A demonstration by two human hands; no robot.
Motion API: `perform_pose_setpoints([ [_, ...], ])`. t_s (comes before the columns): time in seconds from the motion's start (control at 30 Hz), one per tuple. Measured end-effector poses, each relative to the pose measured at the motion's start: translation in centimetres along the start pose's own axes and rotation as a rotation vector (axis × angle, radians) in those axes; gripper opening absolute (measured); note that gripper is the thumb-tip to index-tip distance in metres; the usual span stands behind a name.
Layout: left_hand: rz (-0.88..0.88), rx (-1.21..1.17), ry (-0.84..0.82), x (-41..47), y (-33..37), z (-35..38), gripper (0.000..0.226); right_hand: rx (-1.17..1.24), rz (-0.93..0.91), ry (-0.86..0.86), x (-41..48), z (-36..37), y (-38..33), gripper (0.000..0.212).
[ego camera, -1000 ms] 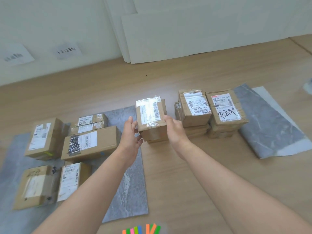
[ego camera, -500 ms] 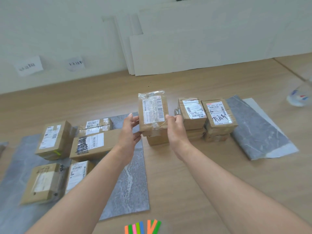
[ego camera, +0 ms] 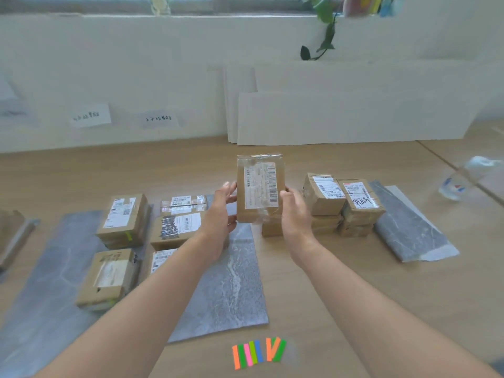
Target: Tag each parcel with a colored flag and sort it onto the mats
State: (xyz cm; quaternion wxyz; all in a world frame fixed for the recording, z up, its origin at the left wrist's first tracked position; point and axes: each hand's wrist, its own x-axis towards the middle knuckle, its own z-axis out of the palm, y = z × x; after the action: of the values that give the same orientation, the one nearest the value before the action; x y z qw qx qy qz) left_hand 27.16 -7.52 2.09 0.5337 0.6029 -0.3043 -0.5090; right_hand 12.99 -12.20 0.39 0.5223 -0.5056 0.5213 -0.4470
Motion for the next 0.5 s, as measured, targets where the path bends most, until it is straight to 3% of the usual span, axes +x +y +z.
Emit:
perform_pose_setpoints([
  [0.27,-0.002,-0.005,-0.072,-6.7,-0.3,-8.8,0.034,0.013,0.000,0.015,-9.6,6.8,-0.2,0.024],
  [0.5,-0.016,-0.024,-0.019,-10.6,-1.6,-13.9,0.032,-0.013,0.025,-0.037,-14.9,10.1,-0.4,0.024],
])
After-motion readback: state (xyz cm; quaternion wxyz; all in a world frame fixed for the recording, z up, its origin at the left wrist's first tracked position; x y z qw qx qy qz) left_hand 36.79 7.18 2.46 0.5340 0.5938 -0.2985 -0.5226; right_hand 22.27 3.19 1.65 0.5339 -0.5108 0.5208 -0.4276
